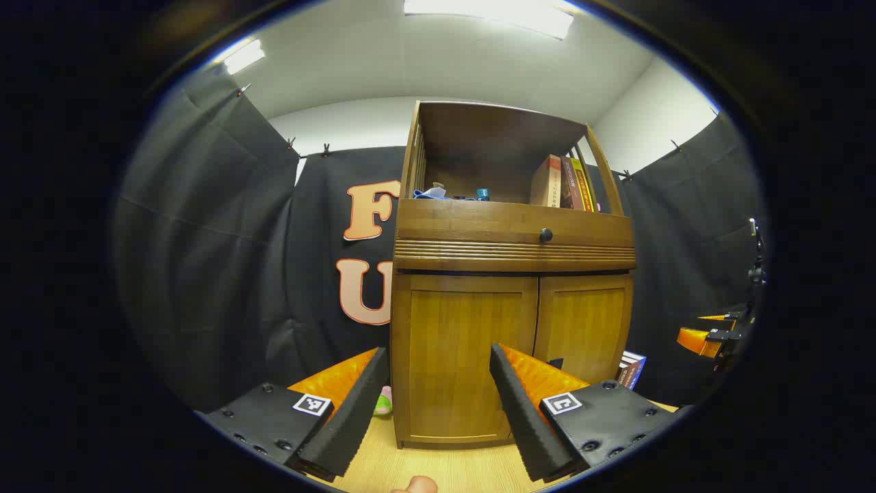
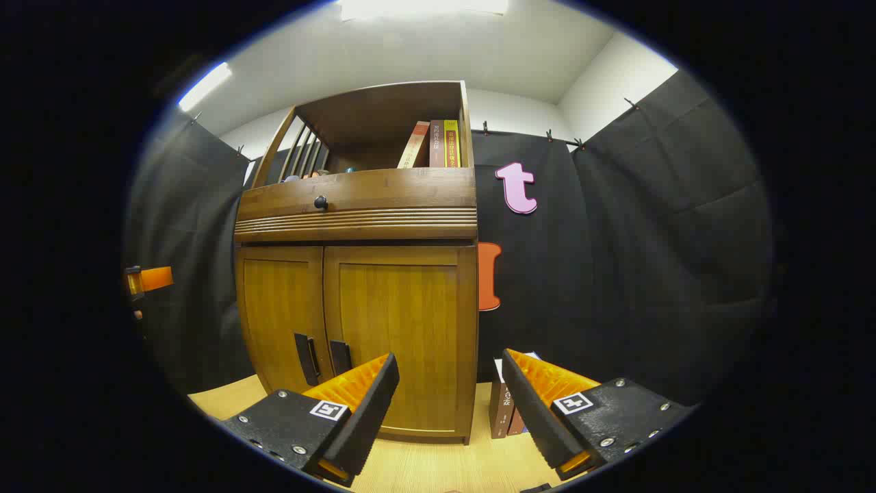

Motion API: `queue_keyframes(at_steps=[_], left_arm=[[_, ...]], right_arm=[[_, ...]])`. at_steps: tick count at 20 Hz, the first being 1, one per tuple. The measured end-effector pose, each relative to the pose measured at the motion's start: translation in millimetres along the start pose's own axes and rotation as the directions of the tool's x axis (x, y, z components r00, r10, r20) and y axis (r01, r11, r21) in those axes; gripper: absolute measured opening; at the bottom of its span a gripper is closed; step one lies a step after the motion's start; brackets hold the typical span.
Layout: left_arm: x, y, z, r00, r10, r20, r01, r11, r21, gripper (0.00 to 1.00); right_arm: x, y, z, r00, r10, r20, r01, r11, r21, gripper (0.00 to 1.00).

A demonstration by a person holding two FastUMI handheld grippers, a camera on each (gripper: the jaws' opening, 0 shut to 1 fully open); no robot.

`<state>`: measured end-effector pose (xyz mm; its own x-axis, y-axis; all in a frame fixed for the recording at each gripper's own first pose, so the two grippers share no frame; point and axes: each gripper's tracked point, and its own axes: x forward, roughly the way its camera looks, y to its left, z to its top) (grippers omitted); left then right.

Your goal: Open the right door of the double-door shoe cabinet with the right hand, and open the left door with the left hand.

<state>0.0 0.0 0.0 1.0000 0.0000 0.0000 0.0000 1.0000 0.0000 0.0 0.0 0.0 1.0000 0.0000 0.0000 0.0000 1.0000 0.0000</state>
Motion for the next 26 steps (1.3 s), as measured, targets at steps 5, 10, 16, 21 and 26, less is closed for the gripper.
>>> queue_keyframes(at_steps=[5,10,16,21,26], left_arm=[[-2,0,3,1.0,0.002,0.002,-0.002,1.0,0.006,0.95],[-5,0,7,1.0,0.0,0.011,0.0,1.0,0.007,0.95],[-7,-7,2,1.0,-0.006,0.006,0.006,1.0,0.009,0.95],[-7,-10,5,1.0,-0.004,0.011,0.003,1.0,0.022,0.95],[-7,-8,2,1.0,-0.009,-0.001,0.009,1.0,0.016,0.95]], right_arm=[[-2,-1,0,1.0,-0.001,0.002,0.001,1.0,0.0,0.93],[-7,0,4,1.0,0.0,0.012,0.0,1.0,0.001,0.93],[-9,0,3,1.0,0.0,0.012,0.0,1.0,-0.001,0.94],[-11,1,2,1.0,-0.003,0.012,0.004,1.0,-0.007,0.94],[-5,13,-10,1.0,0.004,0.002,-0.004,1.0,-0.014,0.93]])
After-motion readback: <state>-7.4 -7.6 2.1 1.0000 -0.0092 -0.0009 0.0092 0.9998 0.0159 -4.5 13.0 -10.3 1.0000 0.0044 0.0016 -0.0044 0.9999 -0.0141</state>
